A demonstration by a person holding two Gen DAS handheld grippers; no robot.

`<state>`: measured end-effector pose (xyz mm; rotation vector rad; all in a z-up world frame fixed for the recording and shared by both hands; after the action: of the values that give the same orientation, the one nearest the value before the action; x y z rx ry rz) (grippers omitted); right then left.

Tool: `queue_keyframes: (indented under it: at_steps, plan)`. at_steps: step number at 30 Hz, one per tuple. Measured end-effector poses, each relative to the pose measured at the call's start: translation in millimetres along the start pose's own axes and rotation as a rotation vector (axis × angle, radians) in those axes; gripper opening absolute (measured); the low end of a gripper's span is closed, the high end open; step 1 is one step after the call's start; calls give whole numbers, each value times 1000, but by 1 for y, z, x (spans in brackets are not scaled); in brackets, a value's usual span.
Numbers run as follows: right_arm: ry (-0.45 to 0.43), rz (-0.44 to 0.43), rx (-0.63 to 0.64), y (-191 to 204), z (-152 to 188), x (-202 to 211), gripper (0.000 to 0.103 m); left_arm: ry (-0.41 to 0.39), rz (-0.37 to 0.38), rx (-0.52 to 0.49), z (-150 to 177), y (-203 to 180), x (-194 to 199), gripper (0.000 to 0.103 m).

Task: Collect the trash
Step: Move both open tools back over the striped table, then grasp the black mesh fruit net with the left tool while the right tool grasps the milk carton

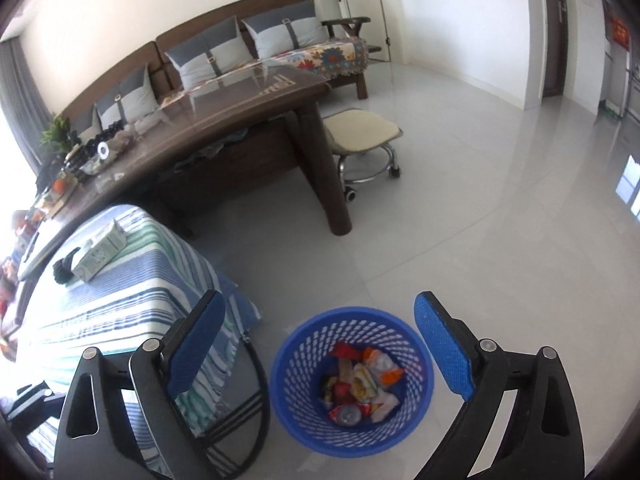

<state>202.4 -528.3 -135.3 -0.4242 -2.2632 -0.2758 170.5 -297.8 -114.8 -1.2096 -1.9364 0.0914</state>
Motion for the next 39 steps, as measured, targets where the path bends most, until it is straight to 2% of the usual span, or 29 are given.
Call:
queue_keyframes:
  at_steps: [3,6,10,13,15,18,24,26,29,34,36,38,39]
  plan:
    - [-27,-114,69,55,14,26,99,-43,-79,31,18,27,59,72]
    - [-46,-221,206,123,39,45,99,-59,-188,65,35,70,107,72]
    - [12,-367,440,213,98,55,99,-80,-344,139,43,147,151,72]
    - [43,-407,582,259,140,53,99,-92,-429,131,38,199,177,72]
    - [56,-398,641,279,156,48,99,-86,-439,84,25,225,180,72]
    - [96,-392,675,294,168,35,100,-51,-427,15,4,257,179,72]
    - [47,-371,727,304,168,28,102,102,-465,-203,-36,285,134,72]
    - [39,-365,746,308,169,28,102,151,-451,-252,-45,294,117,72]
    - [36,-363,754,309,170,29,103,232,-411,-315,-52,307,94,72]
    - [33,-359,752,309,170,29,103,335,-409,-367,-51,335,67,72]
    - [33,-359,750,309,171,29,103,339,-420,-372,-50,343,64,72]
    - [33,-359,750,309,171,29,103,316,-397,-356,-49,345,68,70]
    - [33,-358,750,309,171,29,103,294,-394,-346,-50,345,72,55]
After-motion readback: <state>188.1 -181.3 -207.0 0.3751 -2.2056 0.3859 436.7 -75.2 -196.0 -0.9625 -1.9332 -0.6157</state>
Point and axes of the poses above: each gripper's, at about its wrist camera, not at the fingertips, and x roughly against the way its jaws point, y to its left, z to its underside, the point moved 2 cm from there along -x, roughly the way its jaws point, and after that the axes turned 13 degrees about z, right-handed, at the moved point
